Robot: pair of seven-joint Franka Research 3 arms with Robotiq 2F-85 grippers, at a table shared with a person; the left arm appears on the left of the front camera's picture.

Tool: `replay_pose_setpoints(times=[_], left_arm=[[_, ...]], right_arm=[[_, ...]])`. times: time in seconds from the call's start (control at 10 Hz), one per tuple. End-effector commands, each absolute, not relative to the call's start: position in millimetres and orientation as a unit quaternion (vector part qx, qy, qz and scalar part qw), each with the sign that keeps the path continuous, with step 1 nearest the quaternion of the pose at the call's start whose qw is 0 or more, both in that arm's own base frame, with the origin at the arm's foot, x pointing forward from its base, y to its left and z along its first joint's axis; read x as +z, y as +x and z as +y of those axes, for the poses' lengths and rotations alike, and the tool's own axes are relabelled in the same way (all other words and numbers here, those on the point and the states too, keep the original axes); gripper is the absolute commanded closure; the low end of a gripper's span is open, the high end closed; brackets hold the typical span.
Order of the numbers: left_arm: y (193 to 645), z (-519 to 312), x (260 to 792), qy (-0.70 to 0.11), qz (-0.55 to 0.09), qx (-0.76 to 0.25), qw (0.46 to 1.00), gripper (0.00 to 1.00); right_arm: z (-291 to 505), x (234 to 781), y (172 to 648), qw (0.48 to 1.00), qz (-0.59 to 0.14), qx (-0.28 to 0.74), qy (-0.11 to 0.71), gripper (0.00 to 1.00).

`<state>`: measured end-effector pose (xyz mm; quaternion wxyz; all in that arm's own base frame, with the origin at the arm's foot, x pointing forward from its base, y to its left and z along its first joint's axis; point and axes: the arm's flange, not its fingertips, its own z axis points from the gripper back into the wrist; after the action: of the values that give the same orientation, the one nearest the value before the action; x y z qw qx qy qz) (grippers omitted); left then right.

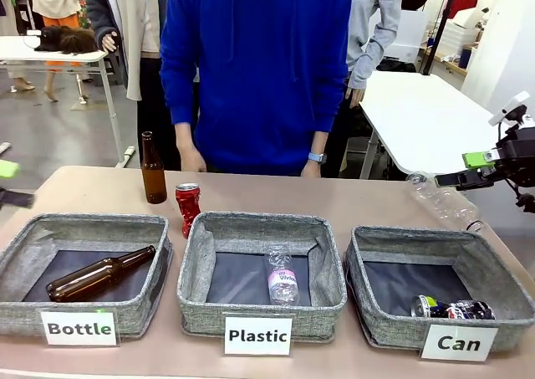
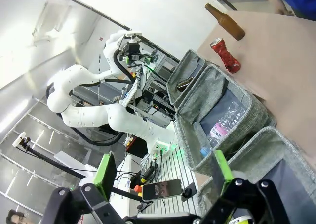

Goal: Sort the can waste into the basket.
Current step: Pick up the can waste from the table and place it in the right Fabric basket.

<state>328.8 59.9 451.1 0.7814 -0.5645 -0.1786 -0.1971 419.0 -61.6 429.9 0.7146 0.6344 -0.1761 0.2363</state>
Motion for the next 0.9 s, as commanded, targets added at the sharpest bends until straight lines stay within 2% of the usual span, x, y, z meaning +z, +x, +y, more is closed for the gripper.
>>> replay_pose_setpoints(times=[0.0, 0.2, 0.4, 0.5, 0.6, 0.8], left_arm=[[359, 22, 449, -0.489, -0.211, -0.298, 0.792, 0.0], [398, -5, 452, -0.375, -0.335, -0.362, 0.785, 0.0], [413, -19, 445, -0.348, -0.417, -0.405, 0.735, 0.0], [409, -10, 452, -0.475, -0.336, -0.387, 0.715, 0.0], [391, 22, 473, -0.533, -0.279, -0.369, 0.709, 0.0], [346, 98, 501, -0.499, -0.327, -0.35, 0.722, 0.0]], right_arm=[[-62, 431, 418, 0.711, -0.177, 0.238, 0.638, 0.0], [-62, 431, 418, 0.711, -0.177, 0.238, 0.638, 0.0], [-62, 431, 418, 0.711, -0.177, 0.238, 0.638, 0.0], [-62, 431, 418, 0.711, -0.177, 0.238, 0.638, 0.0], [-62, 431, 418, 0.711, -0.177, 0.238, 0.638, 0.0], [-62, 431, 418, 0.711, -0.177, 0.238, 0.638, 0.0]])
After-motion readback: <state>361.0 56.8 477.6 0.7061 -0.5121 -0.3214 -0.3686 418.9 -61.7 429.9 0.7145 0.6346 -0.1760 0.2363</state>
